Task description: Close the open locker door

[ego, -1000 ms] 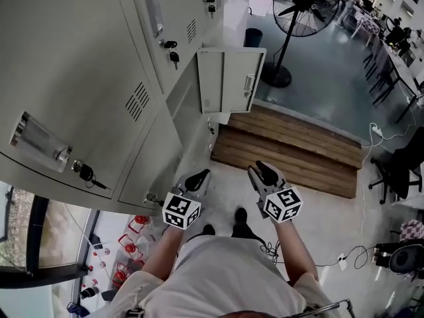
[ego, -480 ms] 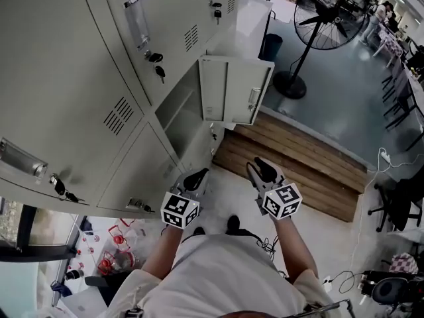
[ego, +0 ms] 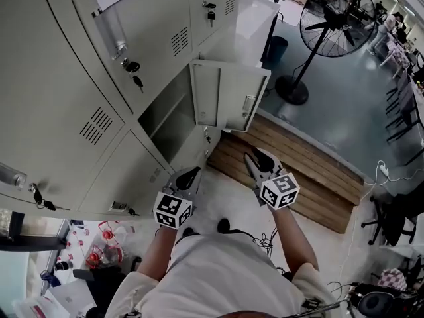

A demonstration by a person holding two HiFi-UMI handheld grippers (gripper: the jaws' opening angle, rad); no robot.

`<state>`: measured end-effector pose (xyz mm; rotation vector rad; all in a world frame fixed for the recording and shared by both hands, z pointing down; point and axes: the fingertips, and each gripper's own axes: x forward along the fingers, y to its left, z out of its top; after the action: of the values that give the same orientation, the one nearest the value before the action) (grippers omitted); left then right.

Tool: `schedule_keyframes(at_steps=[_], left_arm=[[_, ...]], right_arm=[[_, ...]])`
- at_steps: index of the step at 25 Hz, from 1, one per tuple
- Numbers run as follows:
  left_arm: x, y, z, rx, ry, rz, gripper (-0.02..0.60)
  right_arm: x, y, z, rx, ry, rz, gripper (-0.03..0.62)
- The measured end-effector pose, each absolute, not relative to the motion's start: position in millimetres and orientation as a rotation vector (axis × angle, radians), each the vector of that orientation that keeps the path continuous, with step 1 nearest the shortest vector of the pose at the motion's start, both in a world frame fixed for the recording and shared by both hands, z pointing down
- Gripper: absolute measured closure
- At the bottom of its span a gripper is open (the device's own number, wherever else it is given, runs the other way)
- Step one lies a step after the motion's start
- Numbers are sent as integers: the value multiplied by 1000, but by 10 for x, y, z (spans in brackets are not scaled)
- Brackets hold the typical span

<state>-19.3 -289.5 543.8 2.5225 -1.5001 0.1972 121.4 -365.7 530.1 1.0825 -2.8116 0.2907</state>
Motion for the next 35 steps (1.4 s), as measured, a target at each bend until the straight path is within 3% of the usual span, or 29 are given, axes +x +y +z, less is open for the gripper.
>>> schedule_keyframes(at_steps=[35], left_arm=[[-279, -3231, 5619, 2298, -1748, 194, 566]], right_arm=[[1428, -5824, 5349, 1096, -2800, 271, 462]])
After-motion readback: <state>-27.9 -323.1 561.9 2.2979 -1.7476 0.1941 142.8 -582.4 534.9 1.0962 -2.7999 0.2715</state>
